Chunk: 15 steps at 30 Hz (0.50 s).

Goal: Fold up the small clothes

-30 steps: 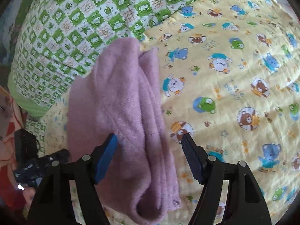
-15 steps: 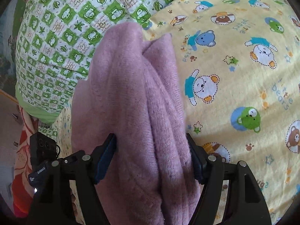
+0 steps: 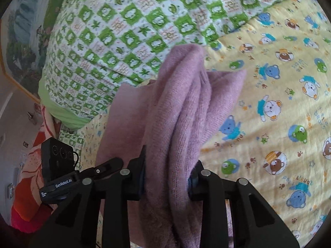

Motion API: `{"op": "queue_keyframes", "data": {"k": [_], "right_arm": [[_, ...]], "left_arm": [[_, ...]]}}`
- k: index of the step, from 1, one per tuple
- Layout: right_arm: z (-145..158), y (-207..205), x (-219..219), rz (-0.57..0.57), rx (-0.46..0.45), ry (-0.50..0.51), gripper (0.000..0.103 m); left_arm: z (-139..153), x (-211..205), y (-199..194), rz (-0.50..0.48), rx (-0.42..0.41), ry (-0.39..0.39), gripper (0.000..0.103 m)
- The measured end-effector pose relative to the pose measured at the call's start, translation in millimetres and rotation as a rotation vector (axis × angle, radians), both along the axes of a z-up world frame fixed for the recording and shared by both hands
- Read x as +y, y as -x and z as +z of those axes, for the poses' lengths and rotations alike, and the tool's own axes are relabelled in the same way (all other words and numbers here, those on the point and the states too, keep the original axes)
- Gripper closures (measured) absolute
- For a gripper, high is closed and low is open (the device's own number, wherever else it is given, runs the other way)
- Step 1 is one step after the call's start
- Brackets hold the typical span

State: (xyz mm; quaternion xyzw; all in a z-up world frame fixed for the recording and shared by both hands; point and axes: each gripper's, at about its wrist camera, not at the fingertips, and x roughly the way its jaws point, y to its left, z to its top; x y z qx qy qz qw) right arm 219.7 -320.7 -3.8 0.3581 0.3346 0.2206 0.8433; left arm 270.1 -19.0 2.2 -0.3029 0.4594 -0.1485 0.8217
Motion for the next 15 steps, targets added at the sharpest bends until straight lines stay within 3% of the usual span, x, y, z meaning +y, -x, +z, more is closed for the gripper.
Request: {"op": "queue_keyframes", "data": {"k": [8,15], "right_arm": [[17,10,73,0.132,-0.072,-0.042,0.072],[17,9,146,0.272,-0.079,-0.055,0.072]], "left_arm": [[21,82,65,0.121,-0.016,-0.059,0.065],[16,144,121,0.217,0.028,-0.073,0.065]]}}
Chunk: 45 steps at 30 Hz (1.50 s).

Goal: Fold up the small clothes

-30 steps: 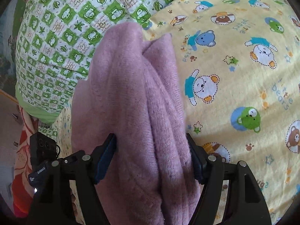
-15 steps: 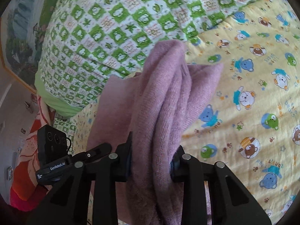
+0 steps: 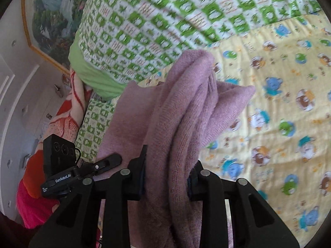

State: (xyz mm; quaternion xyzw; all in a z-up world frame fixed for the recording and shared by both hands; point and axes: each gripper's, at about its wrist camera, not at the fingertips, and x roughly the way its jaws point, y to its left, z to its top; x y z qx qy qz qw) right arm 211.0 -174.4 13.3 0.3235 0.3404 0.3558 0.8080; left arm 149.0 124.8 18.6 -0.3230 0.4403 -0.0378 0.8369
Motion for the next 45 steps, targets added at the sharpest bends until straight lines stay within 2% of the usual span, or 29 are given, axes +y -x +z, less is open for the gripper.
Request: {"op": "queue_keyframes", "data": {"k": [4,9,14,18,21,27,33,39,40,41,42,43,45], "right_arm": [[-9,-1,19,0.040,0.030,0.014,0.072],[-35,-1,17,0.024,0.130,0.025,0.072],[-51,-2,14,-0.003,0.156,0.064,0.067],[-58,-4,10,-0.020,0.165,0.083,0.058],[-56,0,6,-0.044,0.155,0.107,0.052],[-43,20,-15,-0.099,0.137,0.116,0.052],[-27,57,-22,-0.095,0.099,0.113,0.052],[-39,83,-19,-0.069,0.127,0.136,0.052],[-43,85,-18,-0.067,0.131,0.152,0.055],[-45,87,-16,-0.063,0.132,0.164,0.062],[-47,89,-14,-0.053,0.137,0.184,0.082],[-49,89,-12,-0.049,0.143,0.201,0.093],[-52,91,-13,-0.053,0.145,0.218,0.096]], "left_arm": [[-15,11,11,0.014,0.039,0.013,0.065],[-38,15,18,-0.003,0.082,0.007,0.062],[-49,19,17,0.002,0.099,0.000,0.050],[-53,25,20,-0.001,0.112,0.003,0.041],[-51,27,25,0.007,0.120,-0.001,0.038],[-40,26,44,0.022,0.133,0.001,0.031],[-39,19,72,-0.005,0.160,0.001,0.029],[-52,6,96,-0.056,0.207,0.001,0.029],[-55,4,98,-0.061,0.216,-0.004,0.029],[-57,2,100,-0.064,0.223,-0.006,0.029],[-59,1,101,-0.066,0.231,-0.012,0.029],[-61,-1,101,-0.065,0.239,-0.021,0.029],[-63,-4,101,-0.069,0.251,-0.035,0.029]]}}
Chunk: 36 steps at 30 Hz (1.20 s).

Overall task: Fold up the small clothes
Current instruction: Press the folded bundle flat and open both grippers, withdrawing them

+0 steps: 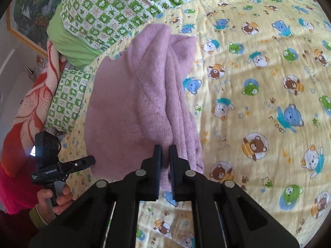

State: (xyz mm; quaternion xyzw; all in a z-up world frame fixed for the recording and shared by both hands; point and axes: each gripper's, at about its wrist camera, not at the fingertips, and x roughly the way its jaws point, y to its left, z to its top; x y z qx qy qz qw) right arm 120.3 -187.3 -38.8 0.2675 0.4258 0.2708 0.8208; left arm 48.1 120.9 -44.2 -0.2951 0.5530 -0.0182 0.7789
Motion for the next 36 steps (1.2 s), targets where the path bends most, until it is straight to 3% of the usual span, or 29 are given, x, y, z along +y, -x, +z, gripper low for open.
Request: {"op": "queue_keyframes", "data": {"k": [6,10,12,20,24,29,30,33,36], "right_arm": [[-5,-2,2,-0.016,0.004,0.071,0.097],[-17,-7,16,-0.006,0.006,0.201,0.097],[-22,-9,20,-0.013,0.010,0.220,0.097],[-8,2,6,-0.054,0.002,0.159,0.095],[3,15,1,-0.065,-0.025,0.175,0.095],[15,32,-2,-0.084,-0.043,0.148,0.094],[18,36,-2,-0.086,-0.048,0.144,0.091],[24,47,3,-0.084,-0.067,0.139,0.065],[27,62,9,-0.078,-0.097,0.136,0.060]], "left_arm": [[-5,-9,-3,-0.030,0.022,-0.047,0.029],[-8,-16,-7,-0.045,0.030,-0.084,0.029],[-8,-21,-9,-0.054,0.033,-0.104,0.029],[-2,-25,-7,-0.035,0.040,-0.103,0.029],[3,-26,-1,-0.038,0.040,-0.104,0.029],[16,-27,11,-0.043,0.008,-0.119,0.029],[19,-28,14,-0.043,-0.001,-0.124,0.029],[28,-32,24,-0.044,-0.037,-0.140,0.029],[35,-38,34,-0.052,-0.067,-0.166,0.029]]}}
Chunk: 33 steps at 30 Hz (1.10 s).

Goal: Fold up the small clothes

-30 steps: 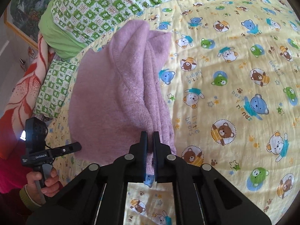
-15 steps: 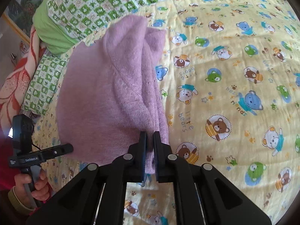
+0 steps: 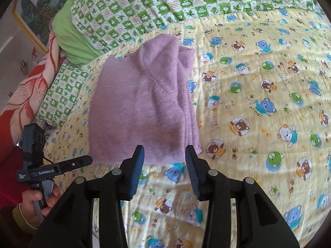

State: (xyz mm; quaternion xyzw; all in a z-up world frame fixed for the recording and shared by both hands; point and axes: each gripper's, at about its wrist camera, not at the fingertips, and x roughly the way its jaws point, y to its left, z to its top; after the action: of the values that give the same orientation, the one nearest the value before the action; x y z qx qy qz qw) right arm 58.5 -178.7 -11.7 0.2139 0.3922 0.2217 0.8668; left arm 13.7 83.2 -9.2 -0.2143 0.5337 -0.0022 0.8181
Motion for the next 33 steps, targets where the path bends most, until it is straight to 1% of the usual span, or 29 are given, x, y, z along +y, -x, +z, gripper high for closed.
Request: {"op": "queue_keyframes", "data": {"k": [4,8,10,16,18,23,26,30,33], "right_arm": [[-3,14,8,0.014,-0.002,0.008,0.060],[-9,25,14,0.016,0.009,0.007,0.058],[-12,31,17,0.015,0.010,0.007,0.055],[-17,44,30,0.035,-0.002,0.033,0.043],[-19,47,34,0.043,-0.004,0.041,0.041],[-15,41,39,0.054,-0.009,0.044,0.039],[-3,29,39,0.043,-0.038,0.052,0.039],[12,9,37,0.022,-0.075,0.030,0.039],[18,-7,39,0.021,-0.090,0.027,0.039]], "left_arm": [[3,-5,15,-0.023,-0.015,-0.040,0.029],[2,-8,31,-0.023,-0.016,-0.059,0.029],[2,-10,39,-0.021,-0.024,-0.080,0.026],[4,-9,50,-0.033,-0.032,-0.193,0.023],[7,-7,52,-0.032,-0.042,-0.228,0.023],[19,2,31,-0.038,-0.075,-0.215,0.022],[30,8,13,-0.012,-0.106,-0.175,0.022],[43,11,-11,0.016,-0.149,-0.142,0.022],[52,13,-36,0.008,-0.185,-0.147,0.022]]}}
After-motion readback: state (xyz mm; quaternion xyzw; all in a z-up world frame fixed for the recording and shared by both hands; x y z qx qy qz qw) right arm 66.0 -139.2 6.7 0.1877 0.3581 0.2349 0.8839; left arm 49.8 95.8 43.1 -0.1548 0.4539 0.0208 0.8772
